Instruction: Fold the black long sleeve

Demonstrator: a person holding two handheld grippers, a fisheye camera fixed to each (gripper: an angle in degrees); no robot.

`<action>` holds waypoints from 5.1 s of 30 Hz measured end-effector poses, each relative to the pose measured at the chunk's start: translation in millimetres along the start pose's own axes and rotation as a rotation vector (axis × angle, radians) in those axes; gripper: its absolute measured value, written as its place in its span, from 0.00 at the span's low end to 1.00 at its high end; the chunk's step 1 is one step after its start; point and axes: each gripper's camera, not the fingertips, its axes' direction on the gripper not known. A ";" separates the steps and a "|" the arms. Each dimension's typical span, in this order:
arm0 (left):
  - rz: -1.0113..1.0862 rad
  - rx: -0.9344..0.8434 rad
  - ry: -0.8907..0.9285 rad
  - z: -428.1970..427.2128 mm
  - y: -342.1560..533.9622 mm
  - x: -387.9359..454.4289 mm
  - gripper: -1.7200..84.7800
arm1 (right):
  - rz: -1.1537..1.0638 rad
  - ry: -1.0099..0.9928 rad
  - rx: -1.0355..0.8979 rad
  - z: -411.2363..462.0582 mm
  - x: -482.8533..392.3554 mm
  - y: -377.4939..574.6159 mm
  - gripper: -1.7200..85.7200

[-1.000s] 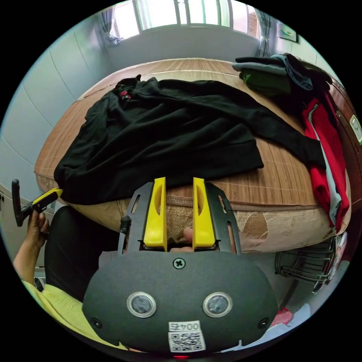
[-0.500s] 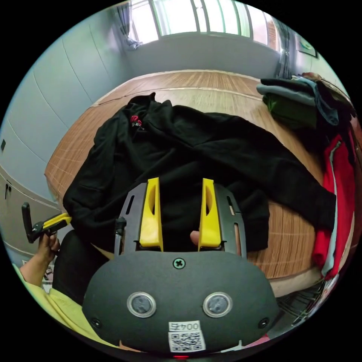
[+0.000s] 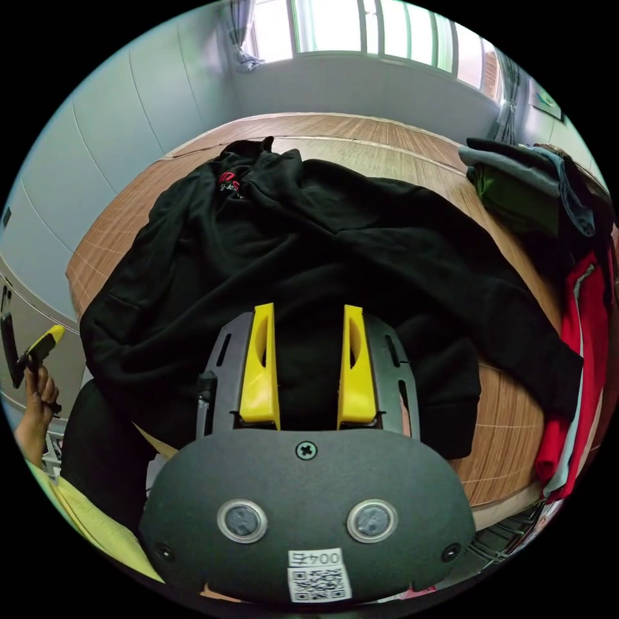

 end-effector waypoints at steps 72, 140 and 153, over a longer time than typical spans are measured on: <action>-0.046 0.012 -0.510 -156.4 -206.6 -217.6 0.09 | -0.025 0.050 0.035 52.8 31.6 -12.4 0.19; -0.159 -0.212 0.107 62.2 97.7 -16.0 0.15 | -0.249 0.181 -0.002 -1.3 -30.4 -150.4 0.15; -0.121 -0.258 0.054 84.8 82.5 14.9 0.15 | 0.055 0.368 0.001 -110.6 117.4 -319.7 0.06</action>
